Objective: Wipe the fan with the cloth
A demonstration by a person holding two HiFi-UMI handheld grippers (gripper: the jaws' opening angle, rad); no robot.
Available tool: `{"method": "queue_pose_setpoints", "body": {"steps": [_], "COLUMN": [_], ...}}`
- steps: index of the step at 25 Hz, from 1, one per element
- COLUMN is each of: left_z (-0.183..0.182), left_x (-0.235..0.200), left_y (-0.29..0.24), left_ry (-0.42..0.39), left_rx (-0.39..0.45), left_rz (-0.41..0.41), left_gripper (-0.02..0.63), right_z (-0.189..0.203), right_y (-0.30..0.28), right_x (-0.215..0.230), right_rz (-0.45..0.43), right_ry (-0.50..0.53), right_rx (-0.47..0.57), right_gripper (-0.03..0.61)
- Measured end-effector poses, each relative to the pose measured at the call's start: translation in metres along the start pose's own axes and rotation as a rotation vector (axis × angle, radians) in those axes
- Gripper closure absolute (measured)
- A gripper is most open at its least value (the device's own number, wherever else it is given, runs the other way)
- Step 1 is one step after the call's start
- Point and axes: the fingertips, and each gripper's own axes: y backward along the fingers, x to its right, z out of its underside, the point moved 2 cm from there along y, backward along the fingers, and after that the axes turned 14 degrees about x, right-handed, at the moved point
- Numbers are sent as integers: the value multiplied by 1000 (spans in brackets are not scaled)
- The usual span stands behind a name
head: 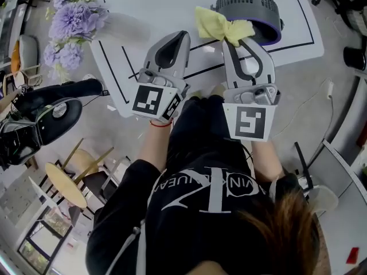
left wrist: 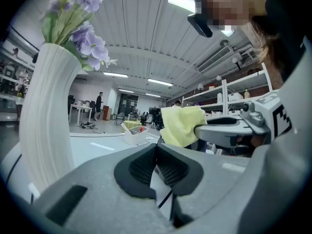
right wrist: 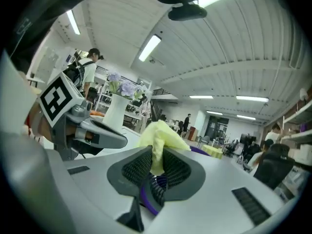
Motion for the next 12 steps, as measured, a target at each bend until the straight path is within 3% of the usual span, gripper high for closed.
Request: {"method": "queue_pose_setpoints", "body": {"steps": [4,8,12], "left_z": [-8,-13,-29], "left_x": [-4,-15,-27], "left_y": [4,3,-5], "left_ry": [7,16,17], "left_rx": [22,30,58], "left_rz": [-15,-17,-10], "left_gripper": [603,603,603], "right_z": [-20,-25,-28], "right_y": [-14,-38,-57], "right_x": [-8,-14,-14], "right_rz": [-56,-126,-124], "right_ry": [43,18,50], "right_rx": [21,-83,-165], "right_gripper": [514,514,514]}}
